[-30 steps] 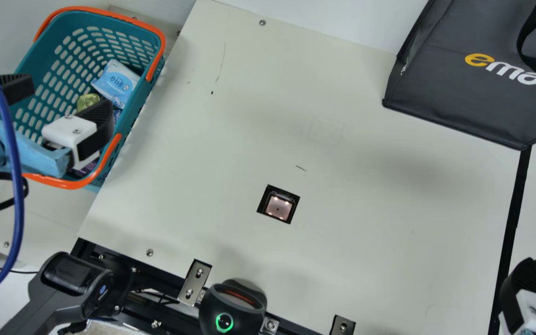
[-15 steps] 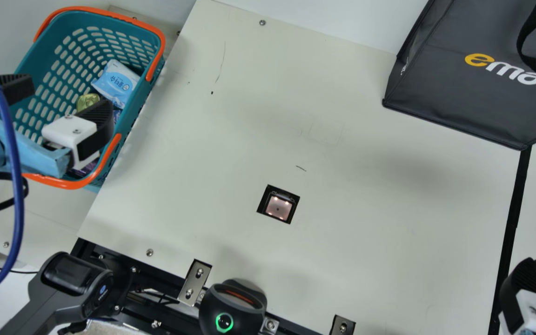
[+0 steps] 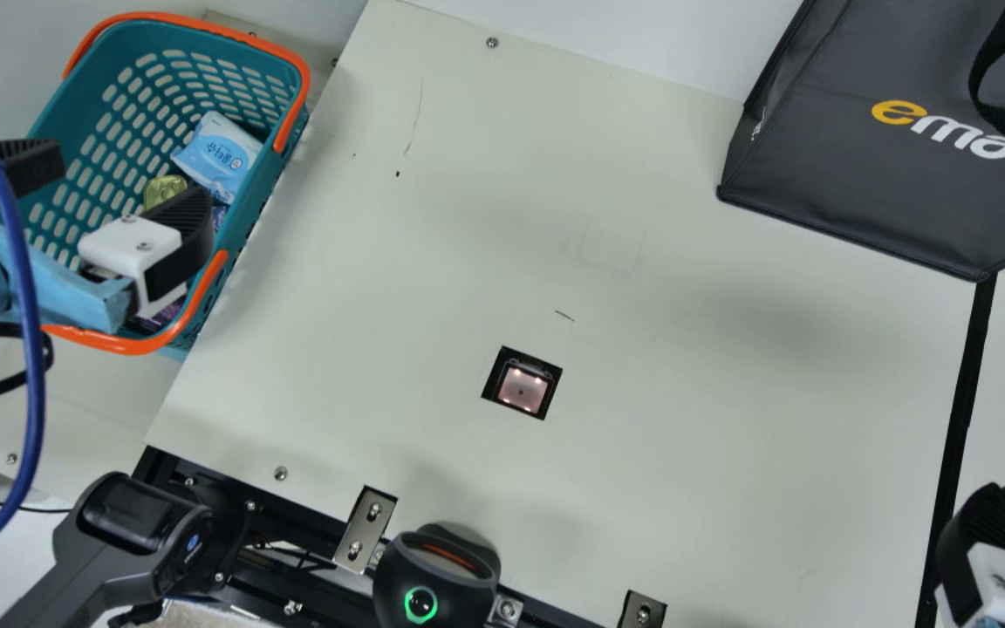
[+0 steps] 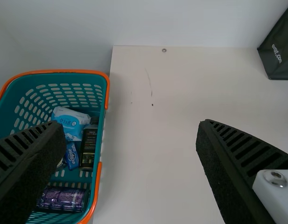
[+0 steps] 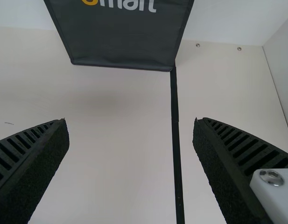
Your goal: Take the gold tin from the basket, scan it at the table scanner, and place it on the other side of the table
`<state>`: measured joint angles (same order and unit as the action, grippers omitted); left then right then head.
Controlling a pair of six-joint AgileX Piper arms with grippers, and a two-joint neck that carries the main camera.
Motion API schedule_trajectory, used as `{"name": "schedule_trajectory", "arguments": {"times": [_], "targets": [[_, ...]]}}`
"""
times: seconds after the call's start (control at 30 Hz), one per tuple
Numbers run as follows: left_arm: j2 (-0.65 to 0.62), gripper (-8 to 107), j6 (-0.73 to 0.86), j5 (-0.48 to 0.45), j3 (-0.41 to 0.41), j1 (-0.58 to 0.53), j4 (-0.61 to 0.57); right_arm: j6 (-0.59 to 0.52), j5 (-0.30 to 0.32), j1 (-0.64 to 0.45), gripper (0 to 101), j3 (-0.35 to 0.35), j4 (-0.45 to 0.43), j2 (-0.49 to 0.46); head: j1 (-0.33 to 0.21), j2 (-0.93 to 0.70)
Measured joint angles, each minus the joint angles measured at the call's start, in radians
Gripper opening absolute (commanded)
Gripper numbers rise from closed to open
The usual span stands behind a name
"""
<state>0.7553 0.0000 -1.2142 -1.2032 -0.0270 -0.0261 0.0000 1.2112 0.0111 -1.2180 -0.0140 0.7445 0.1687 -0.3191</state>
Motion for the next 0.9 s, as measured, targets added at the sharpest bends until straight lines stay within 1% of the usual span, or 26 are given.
{"name": "schedule_trajectory", "arguments": {"times": [0.37,0.5,0.7,0.9], "targets": [[0.047,90,-0.023,0.033,-0.008,0.013,0.011,0.0,0.0,0.0,95,0.0,0.0,0.0,0.0,0.0],[0.08,90,-0.024,0.056,-0.017,0.039,0.008,0.0,0.0,0.0,95,0.0,0.0,0.0,0.0,0.002],[0.144,90,0.012,0.092,-0.034,0.108,-0.031,0.0,0.0,0.0,95,0.0,0.0,0.0,0.0,0.0],[0.218,90,0.074,0.133,-0.053,0.222,-0.069,0.0,0.0,0.0,95,0.0,0.0,0.0,0.0,0.002]]}}
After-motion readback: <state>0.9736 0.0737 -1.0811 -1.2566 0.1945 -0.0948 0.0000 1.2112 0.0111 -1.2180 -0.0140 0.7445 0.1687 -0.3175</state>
